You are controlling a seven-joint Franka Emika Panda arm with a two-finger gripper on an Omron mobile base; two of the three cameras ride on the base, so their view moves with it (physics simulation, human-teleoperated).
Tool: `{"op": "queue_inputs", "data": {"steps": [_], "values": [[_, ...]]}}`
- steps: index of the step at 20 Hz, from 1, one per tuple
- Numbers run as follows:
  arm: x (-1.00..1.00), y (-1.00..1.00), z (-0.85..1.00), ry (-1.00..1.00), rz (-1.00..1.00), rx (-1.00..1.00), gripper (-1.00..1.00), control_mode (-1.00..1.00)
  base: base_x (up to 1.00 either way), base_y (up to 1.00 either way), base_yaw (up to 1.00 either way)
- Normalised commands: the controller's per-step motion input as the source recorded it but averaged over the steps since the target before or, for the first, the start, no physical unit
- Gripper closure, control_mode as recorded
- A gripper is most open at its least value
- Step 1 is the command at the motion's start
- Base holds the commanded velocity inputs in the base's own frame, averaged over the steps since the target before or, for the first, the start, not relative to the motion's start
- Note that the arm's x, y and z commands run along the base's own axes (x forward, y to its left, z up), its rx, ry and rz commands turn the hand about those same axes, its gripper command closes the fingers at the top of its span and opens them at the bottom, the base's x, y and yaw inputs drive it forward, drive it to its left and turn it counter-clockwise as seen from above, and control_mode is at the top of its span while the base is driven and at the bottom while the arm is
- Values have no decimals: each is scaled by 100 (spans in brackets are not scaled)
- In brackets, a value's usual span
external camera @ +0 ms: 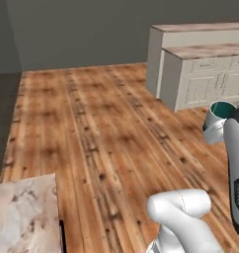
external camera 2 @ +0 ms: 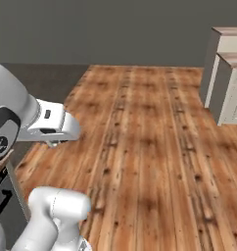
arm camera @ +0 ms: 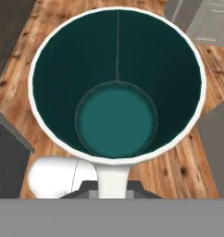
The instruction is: Clear the mugs and bowl far away from the sink.
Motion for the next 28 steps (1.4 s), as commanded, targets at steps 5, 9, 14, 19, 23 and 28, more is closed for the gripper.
{"op": "queue_inputs", "data": {"steps": [5,9,14,19,23,28], "values": [[0,0,0,0,0,0,100,100,0,0,-70],[0,0,0,0,0,0,100,100,54,0,-25],[0,0,0,0,0,0,100,100,100,5,-13],[0,0,0,0,0,0,100,100,100,5,-12],[0,0,0,0,0,0,100,100,99,-44,-30],[0,0,0,0,0,0,100,100,70,-55,-56]]}}
